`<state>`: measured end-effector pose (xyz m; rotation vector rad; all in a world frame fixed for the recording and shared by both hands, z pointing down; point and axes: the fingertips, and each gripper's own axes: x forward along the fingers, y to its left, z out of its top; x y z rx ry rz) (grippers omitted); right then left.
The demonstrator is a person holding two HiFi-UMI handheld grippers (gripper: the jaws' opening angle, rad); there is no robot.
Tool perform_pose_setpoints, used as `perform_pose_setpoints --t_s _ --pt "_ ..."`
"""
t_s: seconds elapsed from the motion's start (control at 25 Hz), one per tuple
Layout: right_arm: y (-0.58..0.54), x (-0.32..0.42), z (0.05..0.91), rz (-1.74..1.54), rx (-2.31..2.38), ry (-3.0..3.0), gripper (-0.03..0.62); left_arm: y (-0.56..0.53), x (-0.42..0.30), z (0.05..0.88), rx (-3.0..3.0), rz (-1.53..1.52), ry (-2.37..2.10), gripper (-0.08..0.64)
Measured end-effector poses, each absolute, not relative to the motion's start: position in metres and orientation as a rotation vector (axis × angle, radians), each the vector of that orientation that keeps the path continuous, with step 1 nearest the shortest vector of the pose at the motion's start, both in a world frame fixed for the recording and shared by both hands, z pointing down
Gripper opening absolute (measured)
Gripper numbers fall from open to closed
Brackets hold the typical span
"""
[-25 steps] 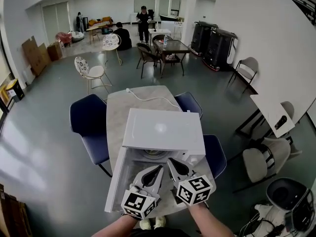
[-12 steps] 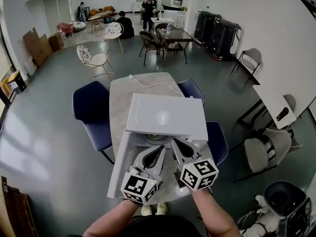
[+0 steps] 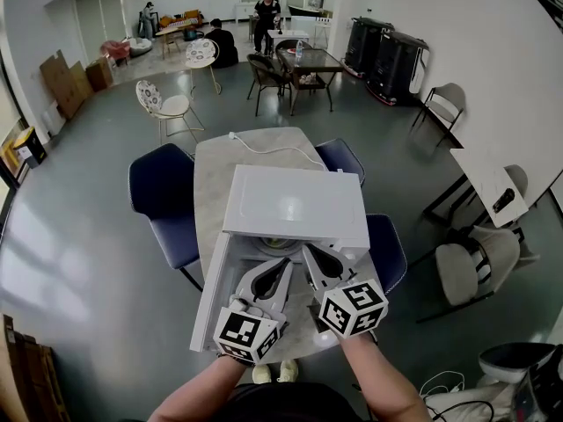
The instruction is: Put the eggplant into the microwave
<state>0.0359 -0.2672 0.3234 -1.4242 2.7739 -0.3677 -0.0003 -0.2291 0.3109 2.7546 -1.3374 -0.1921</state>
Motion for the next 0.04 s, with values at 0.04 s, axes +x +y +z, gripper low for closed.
perform_pose_setpoints --t_s 0.04 --pt "-0.2672 0.0358 0.3225 -0.367 -1.423 2.775 0.0 -0.229 -0.0004 0.3103 2.753 -0.192 -1.34 0.008"
